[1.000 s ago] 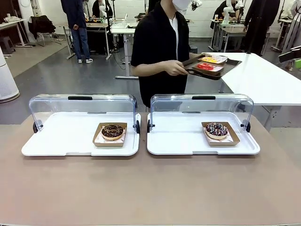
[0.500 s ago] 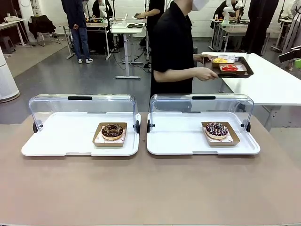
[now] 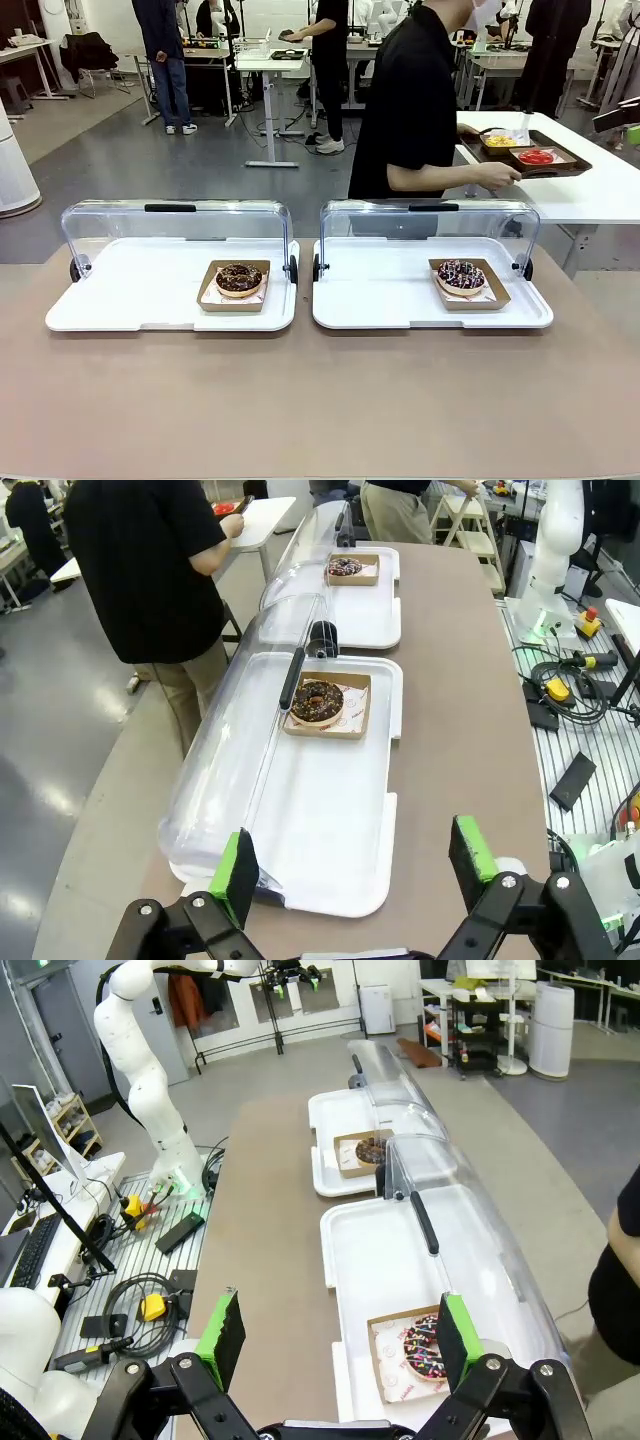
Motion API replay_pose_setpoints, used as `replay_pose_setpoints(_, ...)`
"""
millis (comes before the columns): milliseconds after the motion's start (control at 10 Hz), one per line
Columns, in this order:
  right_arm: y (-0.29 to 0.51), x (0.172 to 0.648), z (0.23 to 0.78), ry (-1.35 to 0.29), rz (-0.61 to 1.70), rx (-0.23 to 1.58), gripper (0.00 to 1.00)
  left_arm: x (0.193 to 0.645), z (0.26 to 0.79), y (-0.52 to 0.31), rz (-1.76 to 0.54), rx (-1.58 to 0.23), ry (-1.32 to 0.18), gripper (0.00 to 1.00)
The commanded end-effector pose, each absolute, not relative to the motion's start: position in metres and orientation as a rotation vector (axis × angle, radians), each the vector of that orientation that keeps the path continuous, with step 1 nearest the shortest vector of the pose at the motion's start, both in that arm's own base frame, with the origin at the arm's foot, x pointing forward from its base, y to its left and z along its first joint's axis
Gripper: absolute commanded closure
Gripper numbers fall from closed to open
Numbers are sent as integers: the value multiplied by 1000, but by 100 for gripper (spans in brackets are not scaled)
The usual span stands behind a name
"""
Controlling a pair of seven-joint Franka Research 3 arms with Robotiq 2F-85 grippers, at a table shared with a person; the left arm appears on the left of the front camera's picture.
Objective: Provide the desired donut to the person.
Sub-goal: Place the picked Paper togo box onto the Handle tray extended by the person.
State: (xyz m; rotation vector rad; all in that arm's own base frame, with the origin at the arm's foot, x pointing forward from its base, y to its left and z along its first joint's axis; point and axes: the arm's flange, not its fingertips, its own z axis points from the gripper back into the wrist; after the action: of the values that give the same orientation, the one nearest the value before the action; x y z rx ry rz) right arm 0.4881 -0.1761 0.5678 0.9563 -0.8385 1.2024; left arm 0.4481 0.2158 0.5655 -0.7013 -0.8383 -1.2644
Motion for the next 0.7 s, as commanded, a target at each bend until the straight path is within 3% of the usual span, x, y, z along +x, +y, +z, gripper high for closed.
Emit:
replay_pose_setpoints(0,-176,488,567,-839,1203,959,0,446,567,216,-1266,-702,-841,0)
replay_pose_setpoints(600,-176,488,567,-839,1203,959,0,446,567,216,-1266,-702,-841,0)
